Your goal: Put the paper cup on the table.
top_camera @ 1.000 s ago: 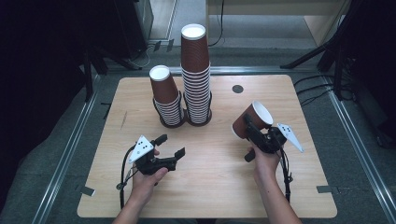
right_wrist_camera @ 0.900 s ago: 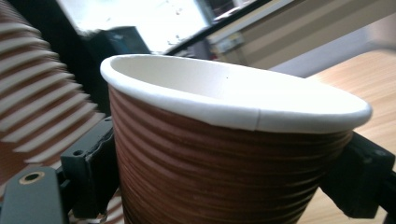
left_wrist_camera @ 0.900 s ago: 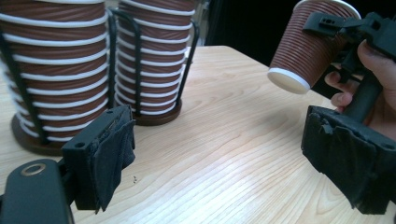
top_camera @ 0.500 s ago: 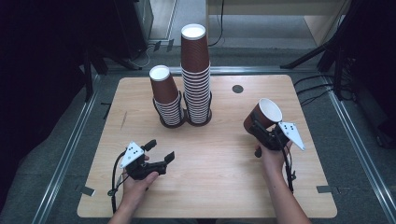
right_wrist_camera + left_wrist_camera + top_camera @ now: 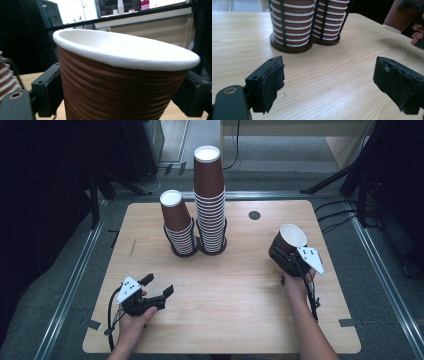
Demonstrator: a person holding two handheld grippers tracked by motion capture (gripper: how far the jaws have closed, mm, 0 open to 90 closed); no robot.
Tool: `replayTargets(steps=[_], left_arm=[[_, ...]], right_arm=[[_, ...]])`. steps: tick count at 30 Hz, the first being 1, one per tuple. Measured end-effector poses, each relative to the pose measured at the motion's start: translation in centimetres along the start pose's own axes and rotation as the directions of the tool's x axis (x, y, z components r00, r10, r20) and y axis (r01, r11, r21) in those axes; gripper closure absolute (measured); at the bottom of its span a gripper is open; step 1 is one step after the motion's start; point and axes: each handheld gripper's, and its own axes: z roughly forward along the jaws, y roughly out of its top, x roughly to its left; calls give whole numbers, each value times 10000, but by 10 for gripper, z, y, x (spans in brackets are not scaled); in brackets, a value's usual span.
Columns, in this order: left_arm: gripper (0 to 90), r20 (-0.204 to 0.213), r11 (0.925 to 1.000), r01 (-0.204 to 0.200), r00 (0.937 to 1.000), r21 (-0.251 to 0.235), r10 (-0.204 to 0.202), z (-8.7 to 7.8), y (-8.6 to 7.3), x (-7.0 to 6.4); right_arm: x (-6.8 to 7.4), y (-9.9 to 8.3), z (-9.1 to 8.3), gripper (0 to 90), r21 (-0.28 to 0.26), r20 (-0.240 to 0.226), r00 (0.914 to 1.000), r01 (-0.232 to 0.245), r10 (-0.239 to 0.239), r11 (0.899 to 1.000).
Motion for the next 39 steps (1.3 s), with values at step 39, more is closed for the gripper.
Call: replayTargets(steps=[39], left_arm=[[111, -561, 9978, 169, 9983, 637, -133, -22, -21, 39]], right_arm=[[1, -16, 44, 97, 1662, 646, 9855, 1446, -1571, 9754]])
